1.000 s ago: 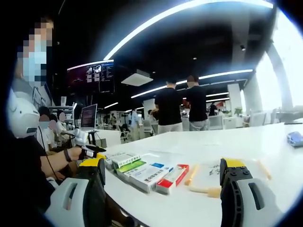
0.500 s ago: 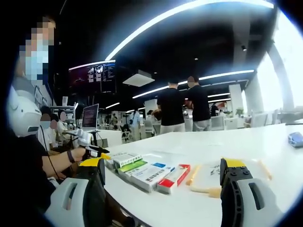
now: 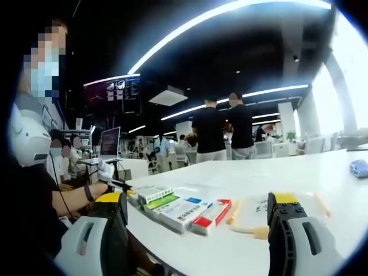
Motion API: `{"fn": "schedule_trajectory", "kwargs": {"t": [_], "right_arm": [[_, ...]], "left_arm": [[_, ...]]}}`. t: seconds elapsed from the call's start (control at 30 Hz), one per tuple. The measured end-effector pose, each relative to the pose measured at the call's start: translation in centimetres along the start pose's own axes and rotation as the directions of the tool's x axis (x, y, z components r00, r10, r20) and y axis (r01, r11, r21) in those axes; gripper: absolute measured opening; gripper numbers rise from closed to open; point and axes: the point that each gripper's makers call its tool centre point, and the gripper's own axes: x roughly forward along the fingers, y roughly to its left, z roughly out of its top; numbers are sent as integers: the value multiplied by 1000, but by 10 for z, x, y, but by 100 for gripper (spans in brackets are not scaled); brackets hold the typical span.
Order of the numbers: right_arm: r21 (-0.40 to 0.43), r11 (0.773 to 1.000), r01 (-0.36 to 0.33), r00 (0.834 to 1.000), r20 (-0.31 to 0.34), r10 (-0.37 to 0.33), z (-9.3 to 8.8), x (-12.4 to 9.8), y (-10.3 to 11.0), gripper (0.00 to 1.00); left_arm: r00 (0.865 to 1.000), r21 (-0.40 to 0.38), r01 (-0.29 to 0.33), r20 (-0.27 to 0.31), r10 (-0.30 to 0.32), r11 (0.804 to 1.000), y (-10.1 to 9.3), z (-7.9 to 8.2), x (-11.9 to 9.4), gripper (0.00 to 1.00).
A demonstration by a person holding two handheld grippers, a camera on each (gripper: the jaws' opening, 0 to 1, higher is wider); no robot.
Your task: Arrange the small medicine boxes into an aligned row inside the storage area until every box is upright, visible, and separated from the surrounding clutter.
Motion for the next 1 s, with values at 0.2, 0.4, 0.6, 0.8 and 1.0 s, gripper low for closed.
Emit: {"fn": "schedule_trajectory", "kwargs": {"t": [0.2, 0.4, 0.6, 0.8, 1.0], "right_arm": [[-4, 1000, 11, 1000, -10, -11, -2, -2, -4, 100], [-7, 1000, 7, 1000, -16, -7, -2, 2, -3, 100], [-16, 1000, 2, 1000, -26, -3, -3, 6, -2, 100], [-15, 1000, 2, 1000, -27, -2, -4, 8, -1, 100], [-12, 1000, 1, 999, -33, -2, -7, 8, 0, 100]], "left_arm": [[1000, -2, 10, 4, -10, 1000, -4, 1, 2, 57], [1000, 7, 24, 7, -24, 1000, -5, 0, 3, 48], [999, -5, 43, 12, -43, 999, -4, 1, 2, 48], [996, -70, 85, 32, -83, 994, -2, 3, 1, 47], [995, -67, 93, 35, -91, 993, 2, 2, 0, 46]]}}
